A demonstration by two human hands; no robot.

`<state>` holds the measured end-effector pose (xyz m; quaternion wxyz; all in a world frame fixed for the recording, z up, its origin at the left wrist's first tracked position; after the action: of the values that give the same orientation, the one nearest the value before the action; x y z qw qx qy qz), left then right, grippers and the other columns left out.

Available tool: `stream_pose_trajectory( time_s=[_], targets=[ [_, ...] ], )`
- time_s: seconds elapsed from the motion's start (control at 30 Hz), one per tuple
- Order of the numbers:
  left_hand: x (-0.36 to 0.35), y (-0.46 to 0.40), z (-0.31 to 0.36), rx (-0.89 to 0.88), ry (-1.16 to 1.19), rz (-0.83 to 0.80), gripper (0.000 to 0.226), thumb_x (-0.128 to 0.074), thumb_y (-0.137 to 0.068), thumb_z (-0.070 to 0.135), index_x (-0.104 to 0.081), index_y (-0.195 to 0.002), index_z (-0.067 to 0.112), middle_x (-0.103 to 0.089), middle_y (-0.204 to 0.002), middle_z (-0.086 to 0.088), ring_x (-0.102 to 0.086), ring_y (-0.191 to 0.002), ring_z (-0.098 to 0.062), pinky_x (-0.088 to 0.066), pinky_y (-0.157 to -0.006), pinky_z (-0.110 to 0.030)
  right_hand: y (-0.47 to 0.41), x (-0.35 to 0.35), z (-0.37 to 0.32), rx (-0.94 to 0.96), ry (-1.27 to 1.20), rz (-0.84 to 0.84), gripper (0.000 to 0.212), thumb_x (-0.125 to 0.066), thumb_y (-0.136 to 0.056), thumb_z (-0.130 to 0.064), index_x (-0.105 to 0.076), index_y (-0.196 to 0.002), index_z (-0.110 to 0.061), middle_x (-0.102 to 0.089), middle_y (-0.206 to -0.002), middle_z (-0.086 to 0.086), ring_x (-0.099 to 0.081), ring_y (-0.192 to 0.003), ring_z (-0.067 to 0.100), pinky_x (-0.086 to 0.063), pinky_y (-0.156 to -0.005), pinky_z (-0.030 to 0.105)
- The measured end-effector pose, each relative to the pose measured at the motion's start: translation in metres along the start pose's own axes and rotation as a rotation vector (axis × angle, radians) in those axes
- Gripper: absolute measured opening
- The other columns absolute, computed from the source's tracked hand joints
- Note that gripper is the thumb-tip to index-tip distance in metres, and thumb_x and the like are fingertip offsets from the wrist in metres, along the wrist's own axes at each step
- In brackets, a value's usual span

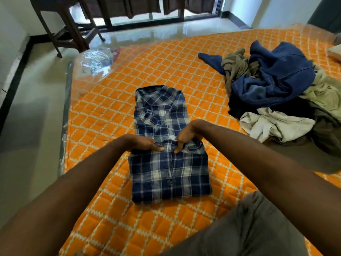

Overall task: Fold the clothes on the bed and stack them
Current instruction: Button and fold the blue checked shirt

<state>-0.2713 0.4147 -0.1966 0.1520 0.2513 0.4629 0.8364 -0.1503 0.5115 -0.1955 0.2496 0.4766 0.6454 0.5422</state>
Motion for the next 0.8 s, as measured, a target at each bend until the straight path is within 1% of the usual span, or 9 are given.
stream_pose_trajectory(
  time_s=[0.07,0.13,0.2,0.27,0.4,0.5,0.57,0.67,0.8],
  targets=[
    [0.004,-0.011,-0.007,-0.026,-0.005,0.016,0.069,-0.064,-0.087,0.06,-0.053,-0.138,0.016,-0.05,-0.143,-0.001,-0.049,-0.13,-0.024,-0.038,-0.113,-0.042,-0.008,0.006,-0.002,0.025,0.02,0.013,0.036,-0.067,-0.097,-0.033,-0.058,-0.127,-0.016,-0.049,-0.138,0.006,-0.048,-0.115,0.029,-0.046,-0.099,0.046],
    [0.005,-0.013,-0.006,-0.113,-0.01,-0.004,0.041,-0.063,-0.09,0.054,-0.065,-0.105,0.015,-0.065,-0.108,0.003,-0.061,-0.098,-0.013,-0.048,-0.093,-0.034,-0.012,0.01,-0.003,0.086,0.04,0.025,0.034,-0.066,-0.097,-0.035,-0.062,-0.122,-0.012,-0.06,-0.114,0.002,-0.055,-0.091,0.022,-0.051,-0.08,0.038],
    [0.009,-0.011,-0.002,-0.225,-0.057,0.038,0.037,-0.062,-0.094,0.047,-0.056,-0.077,0.014,-0.054,-0.073,0.006,-0.05,-0.065,-0.007,-0.043,-0.069,-0.028,-0.013,0.015,-0.007,0.182,0.068,0.057,0.03,-0.065,-0.098,-0.034,-0.068,-0.111,-0.007,-0.059,-0.084,-0.003,-0.05,-0.066,0.014,-0.048,-0.064,0.029],
    [0.019,-0.008,-0.002,-0.284,-0.141,0.175,0.034,-0.064,-0.094,0.042,-0.057,-0.08,0.012,-0.053,-0.074,0.002,-0.048,-0.065,-0.01,-0.041,-0.064,-0.027,-0.007,0.024,-0.012,0.305,0.085,0.169,0.019,-0.063,-0.1,-0.026,-0.07,-0.101,-0.008,-0.062,-0.08,-0.004,-0.053,-0.066,0.009,-0.047,-0.066,0.024],
    [0.052,0.021,-0.013,-0.223,-0.52,0.735,0.029,-0.057,-0.098,0.042,-0.053,-0.104,0.014,-0.062,-0.097,-0.003,-0.057,-0.079,-0.019,-0.047,-0.064,-0.034,0.028,0.058,0.002,0.413,0.095,0.771,0.018,-0.056,-0.103,-0.017,-0.064,-0.116,-0.007,-0.067,-0.112,0.007,-0.061,-0.094,0.016,-0.05,-0.081,0.032],
    [0.03,0.069,0.0,-0.384,-0.686,1.15,0.027,-0.055,-0.097,0.036,-0.053,-0.115,0.016,-0.056,-0.111,-0.003,-0.054,-0.091,-0.019,-0.049,-0.072,-0.036,0.079,0.025,0.016,0.526,0.112,1.271,0.023,-0.054,-0.101,-0.016,-0.058,-0.123,-0.016,-0.058,-0.126,0.004,-0.052,-0.112,0.021,-0.045,-0.094,0.036],
    [-0.018,0.079,0.009,-0.507,-0.732,1.123,0.037,-0.053,-0.095,0.039,-0.052,-0.125,0.017,-0.054,-0.124,-0.005,-0.052,-0.105,-0.019,-0.049,-0.086,-0.036,0.083,-0.03,0.019,0.573,0.186,1.284,0.03,-0.056,-0.099,-0.024,-0.055,-0.128,-0.02,-0.053,-0.131,0.001,-0.048,-0.118,0.019,-0.042,-0.1,0.035],
    [-0.1,0.059,-0.002,-0.479,-0.786,0.801,0.074,-0.038,-0.094,0.066,-0.031,-0.15,0.018,-0.033,-0.154,-0.007,-0.036,-0.138,-0.024,-0.039,-0.11,-0.047,0.05,-0.106,0.026,0.508,0.344,1.091,0.069,-0.049,-0.096,-0.058,-0.036,-0.151,-0.019,-0.035,-0.154,0.005,-0.033,-0.14,0.023,-0.032,-0.116,0.045],
    [-0.144,0.036,-0.029,-0.371,-0.87,0.623,0.105,-0.036,-0.087,0.074,0.017,-0.157,0.017,0.017,-0.166,-0.008,0.01,-0.153,-0.032,-0.007,-0.121,-0.061,0.006,-0.148,0.038,0.393,0.535,0.9,0.111,-0.041,-0.086,-0.083,0.016,-0.159,-0.022,0.023,-0.166,0.007,0.022,-0.153,0.027,0.011,-0.122,0.054]
  ],
)
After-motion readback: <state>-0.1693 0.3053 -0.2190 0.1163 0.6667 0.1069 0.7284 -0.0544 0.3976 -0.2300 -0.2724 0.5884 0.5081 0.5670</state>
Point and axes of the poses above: each hand's wrist, its own y-axis away from the middle knuckle, its own x-axis out of the back of the hand, z = x × y, the point moved 8 cm from there along -y, towards the middle knuckle
